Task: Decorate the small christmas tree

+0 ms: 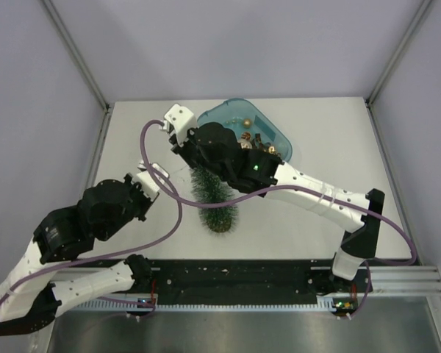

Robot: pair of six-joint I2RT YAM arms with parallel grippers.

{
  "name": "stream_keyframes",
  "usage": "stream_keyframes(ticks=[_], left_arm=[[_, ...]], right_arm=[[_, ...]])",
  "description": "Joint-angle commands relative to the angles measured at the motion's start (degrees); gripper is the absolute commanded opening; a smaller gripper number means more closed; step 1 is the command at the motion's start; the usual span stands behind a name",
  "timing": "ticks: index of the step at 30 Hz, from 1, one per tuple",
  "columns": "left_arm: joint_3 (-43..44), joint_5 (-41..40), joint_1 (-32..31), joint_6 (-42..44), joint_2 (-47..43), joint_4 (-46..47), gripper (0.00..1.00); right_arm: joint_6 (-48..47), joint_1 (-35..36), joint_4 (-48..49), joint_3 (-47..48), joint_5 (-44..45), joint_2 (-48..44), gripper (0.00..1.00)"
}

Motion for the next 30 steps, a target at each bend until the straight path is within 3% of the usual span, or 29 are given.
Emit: stream_keyframes(ticks=[1,5,11,17,24,28,30], left_arm=[[6.71,6.65,1.3,-0.85,0.85,-1.55,0.0],[6.48,13.24,1.3,6.87,1.23,-2.28,0.0],[-5.22,28.89,1.29,18.49,-13.71,-0.34,0.0],[-5.66,36.55,1.3,27.44,-14.86,-6.83,0.0],[-9.35,27.78,1.3,17.9,-22.68,-4.65,0.0],[-9.88,9.61,1.03,7.79,-23.48,-1.92,0.0],[-10.32,4.84,0.94,5.23,-23.56,-1.75,0.0]], right_arm=[[1.11,-1.21,4.06,-2.37,4.55,-4.18,0.03],[-0.03,-1.74,8.46,-6.68,9.29,-6.73,0.0],[-0.21,-5.16,10.31,-9.06,10.45,-9.55,0.0],[-0.56,-5.87,10.75,-9.41,10.44,-9.55,0.0],[-1.18,-8.06,12.6,-14.24,9.57,-13.85,0.0],[-0.74,-8.68,12.08,-17.32,5.72,-16.75,0.0],[0.05,-8.68,10.59,-18.11,2.29,-18.07,0.0]])
